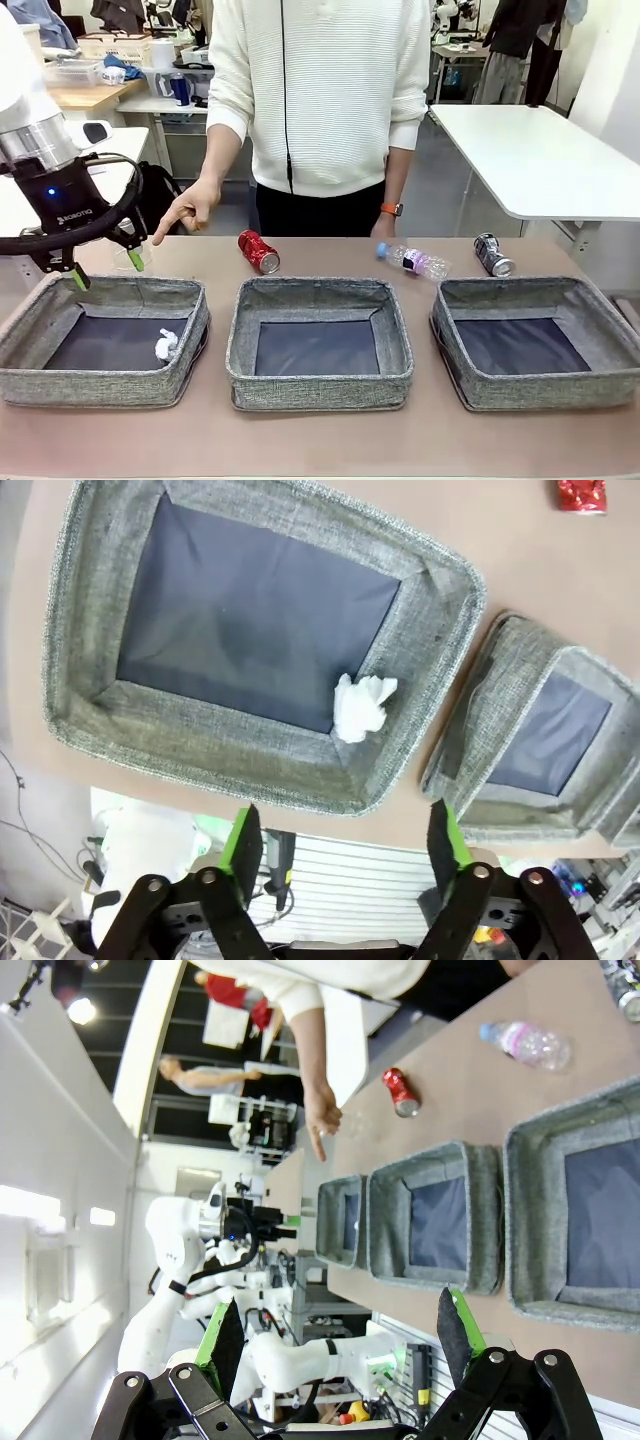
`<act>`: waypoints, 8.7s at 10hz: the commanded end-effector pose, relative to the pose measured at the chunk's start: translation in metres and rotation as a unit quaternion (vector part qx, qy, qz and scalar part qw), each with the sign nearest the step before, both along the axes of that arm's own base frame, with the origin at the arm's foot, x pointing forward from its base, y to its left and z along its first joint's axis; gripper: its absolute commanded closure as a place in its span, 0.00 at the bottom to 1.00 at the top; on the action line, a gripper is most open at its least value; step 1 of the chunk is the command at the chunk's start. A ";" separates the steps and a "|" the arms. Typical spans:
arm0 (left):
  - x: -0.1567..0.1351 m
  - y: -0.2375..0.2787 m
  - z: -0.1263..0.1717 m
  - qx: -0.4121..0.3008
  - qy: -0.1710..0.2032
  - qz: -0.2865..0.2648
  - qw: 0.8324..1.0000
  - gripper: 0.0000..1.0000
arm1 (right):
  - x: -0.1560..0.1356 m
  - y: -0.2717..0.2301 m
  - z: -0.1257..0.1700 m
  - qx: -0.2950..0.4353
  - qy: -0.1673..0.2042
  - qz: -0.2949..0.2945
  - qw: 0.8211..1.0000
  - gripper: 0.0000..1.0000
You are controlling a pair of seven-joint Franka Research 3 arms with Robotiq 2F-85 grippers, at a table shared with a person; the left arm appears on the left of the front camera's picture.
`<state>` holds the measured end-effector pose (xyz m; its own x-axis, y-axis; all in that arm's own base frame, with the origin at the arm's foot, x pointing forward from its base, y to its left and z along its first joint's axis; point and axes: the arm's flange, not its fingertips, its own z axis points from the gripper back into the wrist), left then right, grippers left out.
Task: Sort the waste into the appropriate baskets.
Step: Place the picked waste into the Fabric basket indicated by the person, then pick up the waste item pointed out by the person.
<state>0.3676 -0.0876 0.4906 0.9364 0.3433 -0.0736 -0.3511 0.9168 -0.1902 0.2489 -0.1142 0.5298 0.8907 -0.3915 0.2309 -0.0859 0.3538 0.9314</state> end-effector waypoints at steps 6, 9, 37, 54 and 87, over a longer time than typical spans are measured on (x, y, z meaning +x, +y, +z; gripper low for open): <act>-0.034 0.014 0.080 -0.368 -0.006 -0.258 0.893 0.00 | 0.002 0.000 0.002 0.005 -0.017 0.003 1.000 0.00; -0.032 0.076 0.090 -0.522 0.003 -0.211 0.827 0.00 | 0.002 0.000 0.002 0.005 -0.017 0.003 1.000 0.00; -0.064 0.222 0.063 -0.599 -0.108 -0.078 0.790 0.00 | 0.002 0.000 0.002 0.005 -0.017 0.003 1.000 0.00; -0.064 0.222 0.063 -0.599 -0.108 -0.078 0.790 0.00 | 0.235 0.126 -0.004 -0.573 0.153 0.034 0.805 0.00; -0.064 0.222 0.063 -0.599 -0.108 -0.078 0.790 0.00 | 0.393 0.102 -0.223 -0.548 0.160 0.012 0.821 1.00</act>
<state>0.3047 0.1347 0.5505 0.9941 0.0356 -0.1024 -0.1049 0.0776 -0.9914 0.6372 -0.0136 0.3082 0.9780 -0.1003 0.1828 0.0925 0.9944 0.0505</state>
